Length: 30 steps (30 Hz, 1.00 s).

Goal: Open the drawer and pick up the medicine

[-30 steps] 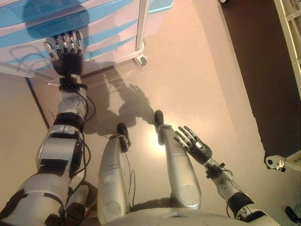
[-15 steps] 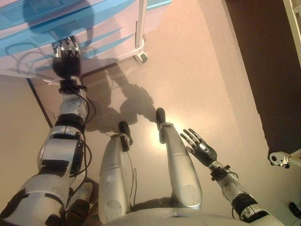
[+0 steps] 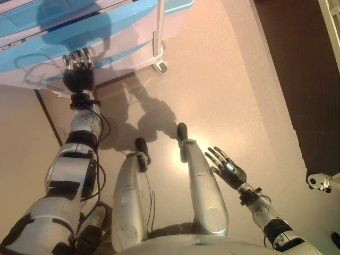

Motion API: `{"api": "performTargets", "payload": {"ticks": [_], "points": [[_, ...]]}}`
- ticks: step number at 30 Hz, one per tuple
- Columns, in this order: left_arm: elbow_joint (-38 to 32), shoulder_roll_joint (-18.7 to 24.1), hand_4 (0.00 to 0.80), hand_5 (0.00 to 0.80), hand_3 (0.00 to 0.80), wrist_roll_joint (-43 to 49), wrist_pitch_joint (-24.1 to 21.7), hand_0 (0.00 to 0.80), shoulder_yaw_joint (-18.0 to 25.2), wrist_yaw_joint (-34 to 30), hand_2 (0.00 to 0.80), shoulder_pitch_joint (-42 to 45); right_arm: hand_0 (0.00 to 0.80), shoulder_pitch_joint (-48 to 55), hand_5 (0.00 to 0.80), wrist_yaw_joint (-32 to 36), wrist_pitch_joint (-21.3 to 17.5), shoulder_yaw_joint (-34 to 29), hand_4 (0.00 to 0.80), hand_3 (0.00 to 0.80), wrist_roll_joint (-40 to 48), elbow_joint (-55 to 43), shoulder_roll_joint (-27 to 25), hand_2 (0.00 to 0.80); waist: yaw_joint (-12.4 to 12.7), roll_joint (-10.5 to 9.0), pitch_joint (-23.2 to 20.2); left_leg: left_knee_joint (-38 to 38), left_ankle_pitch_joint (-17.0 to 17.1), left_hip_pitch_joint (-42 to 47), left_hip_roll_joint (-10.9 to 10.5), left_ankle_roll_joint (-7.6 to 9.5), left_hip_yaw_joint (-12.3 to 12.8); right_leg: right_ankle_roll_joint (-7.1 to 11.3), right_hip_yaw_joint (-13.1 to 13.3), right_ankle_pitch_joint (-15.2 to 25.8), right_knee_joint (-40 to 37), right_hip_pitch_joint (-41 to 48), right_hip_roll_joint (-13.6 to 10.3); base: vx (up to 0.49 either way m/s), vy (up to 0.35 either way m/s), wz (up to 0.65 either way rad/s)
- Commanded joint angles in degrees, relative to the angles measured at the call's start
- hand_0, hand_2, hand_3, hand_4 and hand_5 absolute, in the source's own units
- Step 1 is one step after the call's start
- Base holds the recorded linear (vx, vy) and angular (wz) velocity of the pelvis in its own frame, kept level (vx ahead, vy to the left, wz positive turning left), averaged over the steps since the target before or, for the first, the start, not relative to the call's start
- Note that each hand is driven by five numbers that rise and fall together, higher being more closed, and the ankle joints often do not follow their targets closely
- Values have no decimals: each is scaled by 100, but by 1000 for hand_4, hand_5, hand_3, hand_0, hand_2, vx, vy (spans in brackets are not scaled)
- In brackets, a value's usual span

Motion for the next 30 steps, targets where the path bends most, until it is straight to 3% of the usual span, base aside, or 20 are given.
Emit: {"api": "performTargets", "payload": {"ticks": [1, 19, 30], "points": [[-859, 453, 800, 800, 800, -48, -50, 800, 424, -1062, 800, -400, 0, 451, 0, 125, 74, 345, 0, 0, -195, -123, 69, 0, 190, 251, -150, -1299, 86, 549, -371, 20, -107, -212, -503, -786, 538, 336, 272, -44, -50, 3], [-557, -24, 800, 800, 800, 302, 686, 800, 593, -1640, 800, 1011, 0, 558, 0, -144, 65, 438, 0, 0, -321, -621, 243, 0, 459, 80, -150, -1561, 344, 868, -225, -177, -357, -399, -896, -1181, 551, 844, 328, -50, -70, 9], [-594, -660, 800, 800, 800, 702, 976, 800, 649, -1943, 800, 2192, 0, 650, 0, -345, 104, 317, 0, 0, -484, -977, 321, 0, 684, -27, -150, -1605, 459, 977, -192, -258, -562, -469, -1149, -1360, 701, 1059, 298, -37, -52, 9]]}}
